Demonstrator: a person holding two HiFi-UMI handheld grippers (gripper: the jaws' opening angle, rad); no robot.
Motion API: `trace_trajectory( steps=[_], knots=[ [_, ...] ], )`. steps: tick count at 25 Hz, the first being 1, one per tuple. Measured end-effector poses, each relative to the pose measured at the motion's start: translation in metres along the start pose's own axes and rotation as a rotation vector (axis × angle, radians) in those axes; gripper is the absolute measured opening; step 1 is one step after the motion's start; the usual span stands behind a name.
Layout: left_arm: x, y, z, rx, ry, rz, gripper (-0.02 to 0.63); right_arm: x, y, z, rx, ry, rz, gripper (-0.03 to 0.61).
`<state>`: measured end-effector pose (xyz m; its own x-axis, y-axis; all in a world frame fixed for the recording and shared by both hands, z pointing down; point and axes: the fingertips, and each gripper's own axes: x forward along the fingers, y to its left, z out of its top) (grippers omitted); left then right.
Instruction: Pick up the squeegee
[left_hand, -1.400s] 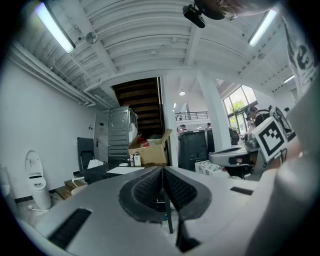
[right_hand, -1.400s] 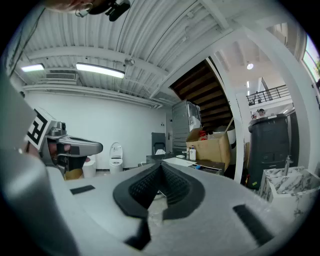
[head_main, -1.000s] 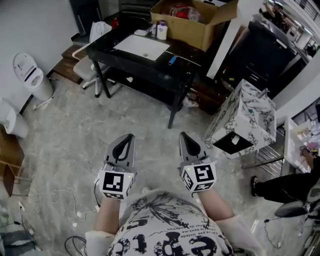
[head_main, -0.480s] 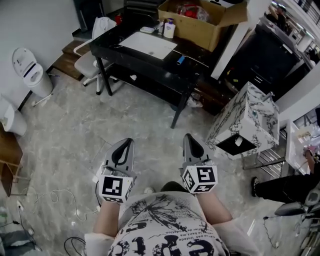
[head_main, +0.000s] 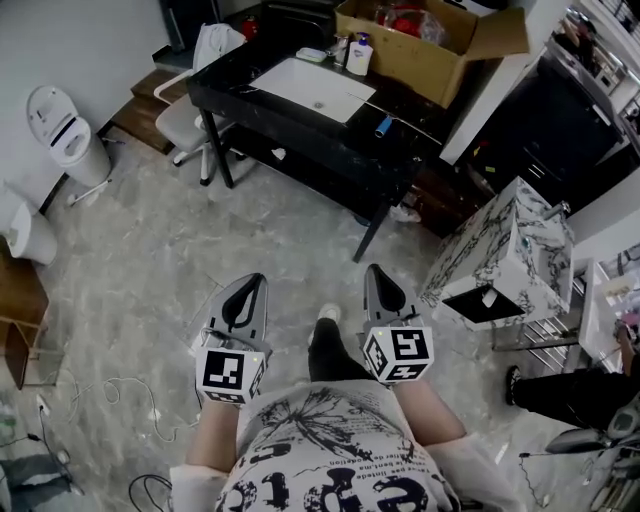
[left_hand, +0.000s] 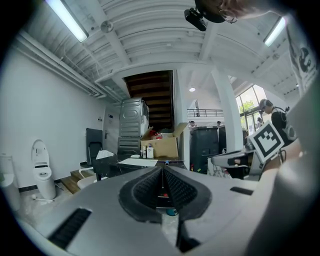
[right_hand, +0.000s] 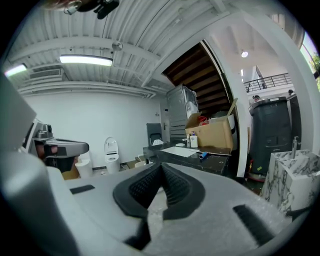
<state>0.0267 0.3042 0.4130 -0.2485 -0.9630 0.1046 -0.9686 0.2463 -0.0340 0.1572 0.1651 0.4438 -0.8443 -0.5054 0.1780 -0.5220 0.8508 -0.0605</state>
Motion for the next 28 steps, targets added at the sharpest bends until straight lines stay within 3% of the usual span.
trace_trajectory(
  steps=[5, 18, 28],
  knots=[
    [0.066, 0.021, 0.003, 0.004, 0.019, 0.001, 0.012, 0.064, -0.031, 0.013, 0.007, 0.01, 0.007, -0.008],
    [0.282, 0.056, 0.056, 0.044, -0.038, -0.04, 0.012, 0.23, -0.156, 0.076, -0.016, -0.022, -0.027, -0.008],
    [0.399, 0.06, 0.052, 0.053, 0.003, -0.148, 0.012, 0.3, -0.231, 0.065, 0.021, 0.041, -0.129, -0.008]
  ],
)
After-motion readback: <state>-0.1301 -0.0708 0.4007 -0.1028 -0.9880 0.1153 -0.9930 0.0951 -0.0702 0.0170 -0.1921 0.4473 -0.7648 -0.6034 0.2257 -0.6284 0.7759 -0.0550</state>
